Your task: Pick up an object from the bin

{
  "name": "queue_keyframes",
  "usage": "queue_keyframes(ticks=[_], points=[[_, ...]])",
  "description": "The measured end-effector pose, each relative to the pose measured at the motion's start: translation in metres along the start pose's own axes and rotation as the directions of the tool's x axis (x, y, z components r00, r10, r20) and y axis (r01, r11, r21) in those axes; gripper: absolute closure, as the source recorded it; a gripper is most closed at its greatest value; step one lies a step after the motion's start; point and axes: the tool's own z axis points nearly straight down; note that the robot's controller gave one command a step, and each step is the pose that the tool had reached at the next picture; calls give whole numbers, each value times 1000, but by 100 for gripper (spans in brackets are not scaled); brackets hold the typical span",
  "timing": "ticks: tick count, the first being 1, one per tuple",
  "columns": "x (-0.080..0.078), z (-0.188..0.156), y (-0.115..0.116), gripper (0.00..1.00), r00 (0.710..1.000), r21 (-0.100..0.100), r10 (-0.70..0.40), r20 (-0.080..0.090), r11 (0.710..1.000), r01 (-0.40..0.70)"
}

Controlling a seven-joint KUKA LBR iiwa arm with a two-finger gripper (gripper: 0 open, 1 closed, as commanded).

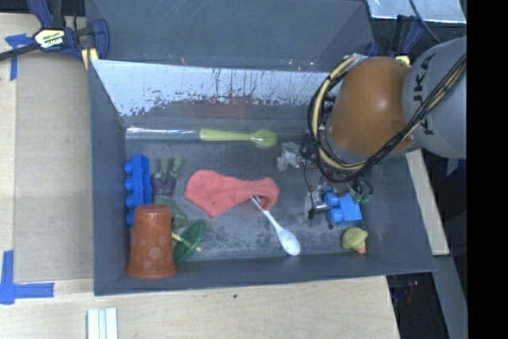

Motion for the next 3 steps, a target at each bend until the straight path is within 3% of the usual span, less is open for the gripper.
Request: queue_keyframes(ticks=[1, 2, 3], points=[[-33, 10, 25, 0, 975, 2, -221, 5, 975, 221], [-43, 23, 53, 0, 987, 0, -163, 4, 987, 163], [-44, 36, 81, 100, 937, -3, 349, 7, 937, -349]])
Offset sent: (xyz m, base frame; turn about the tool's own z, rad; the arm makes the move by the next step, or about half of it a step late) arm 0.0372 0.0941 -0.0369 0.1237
